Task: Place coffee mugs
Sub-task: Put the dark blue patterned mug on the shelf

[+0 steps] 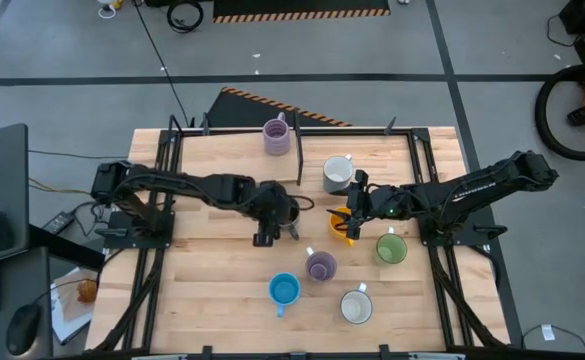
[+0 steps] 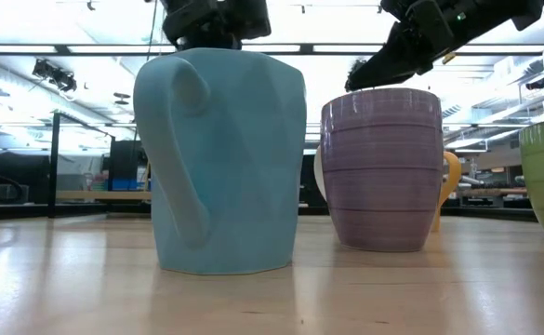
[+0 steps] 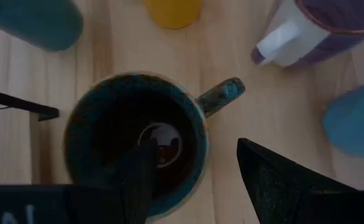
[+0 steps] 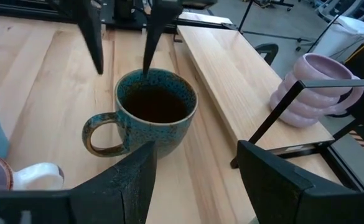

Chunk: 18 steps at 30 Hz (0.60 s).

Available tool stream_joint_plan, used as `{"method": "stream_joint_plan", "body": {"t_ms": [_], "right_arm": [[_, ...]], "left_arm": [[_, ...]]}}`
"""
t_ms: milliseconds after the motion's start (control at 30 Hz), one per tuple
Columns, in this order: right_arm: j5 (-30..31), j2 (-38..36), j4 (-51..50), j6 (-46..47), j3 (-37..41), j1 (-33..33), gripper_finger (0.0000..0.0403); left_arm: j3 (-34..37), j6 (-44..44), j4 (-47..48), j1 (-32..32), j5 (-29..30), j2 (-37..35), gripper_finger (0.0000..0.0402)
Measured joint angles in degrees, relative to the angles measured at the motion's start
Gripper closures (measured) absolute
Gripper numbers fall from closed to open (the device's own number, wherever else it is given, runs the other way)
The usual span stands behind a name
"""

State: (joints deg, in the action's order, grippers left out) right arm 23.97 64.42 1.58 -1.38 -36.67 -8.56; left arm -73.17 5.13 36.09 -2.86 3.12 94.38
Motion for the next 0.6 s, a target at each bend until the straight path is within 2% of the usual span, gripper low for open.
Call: {"method": "stream_joint_plan", "body": {"t_ms": [200,367,600], "right_arm": [[0.0,0.0,0.1,1.0,0.0,-0.1,0.0174],[0.0,0.0,0.0,1.2,0.0,-0.1,0.0174],[0.0,0.0,0.1,1.2,0.0,-0.1,0.0174]], "left_arm": [[0.0,0.0,-1.1,-2.3,5.9,3.6,0.0173],[0.1,-1.9,-1.0,-2.1,6.9,4.4,0.0180],[0.0,-2.7,-0.1,-2.0,8.0,4.5,0.0257]]}}
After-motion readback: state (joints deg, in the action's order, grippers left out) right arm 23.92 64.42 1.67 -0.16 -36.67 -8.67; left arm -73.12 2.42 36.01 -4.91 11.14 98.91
